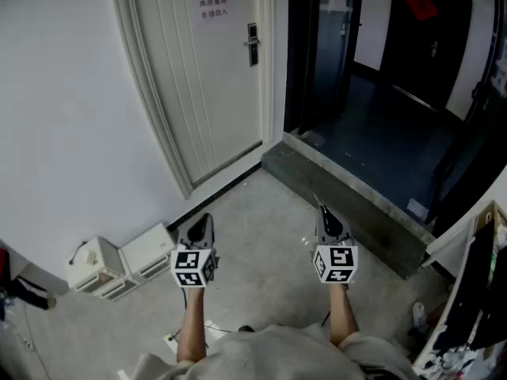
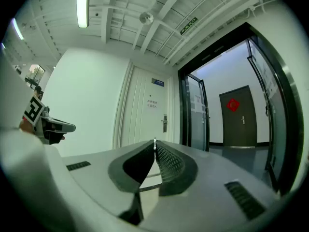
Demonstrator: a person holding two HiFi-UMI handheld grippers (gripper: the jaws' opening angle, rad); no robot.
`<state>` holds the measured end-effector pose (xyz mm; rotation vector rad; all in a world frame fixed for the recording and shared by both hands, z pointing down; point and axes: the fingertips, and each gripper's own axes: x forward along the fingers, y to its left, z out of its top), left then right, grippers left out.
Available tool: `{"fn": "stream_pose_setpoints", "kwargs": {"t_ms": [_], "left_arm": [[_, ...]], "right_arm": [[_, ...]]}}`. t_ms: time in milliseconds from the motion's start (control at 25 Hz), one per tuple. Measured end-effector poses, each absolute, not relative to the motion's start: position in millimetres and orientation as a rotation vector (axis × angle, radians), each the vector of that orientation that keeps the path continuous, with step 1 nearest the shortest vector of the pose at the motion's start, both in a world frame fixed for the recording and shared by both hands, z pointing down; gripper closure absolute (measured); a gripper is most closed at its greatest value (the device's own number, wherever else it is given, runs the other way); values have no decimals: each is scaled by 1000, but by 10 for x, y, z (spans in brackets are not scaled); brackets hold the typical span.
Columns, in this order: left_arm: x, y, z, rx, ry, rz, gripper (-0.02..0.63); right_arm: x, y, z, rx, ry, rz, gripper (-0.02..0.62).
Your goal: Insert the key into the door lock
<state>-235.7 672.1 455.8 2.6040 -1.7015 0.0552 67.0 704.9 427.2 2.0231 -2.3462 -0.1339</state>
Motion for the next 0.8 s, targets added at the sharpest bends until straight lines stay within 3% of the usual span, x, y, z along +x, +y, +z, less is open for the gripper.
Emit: {"fn": "stream_pose_setpoints", "kwargs": {"t_ms": [800], "left_arm": [[-1829,6564,4538,2610,-1712,47,589]], "right_arm": [[990,6832,4282,1949,-2410,-148,566]]}}
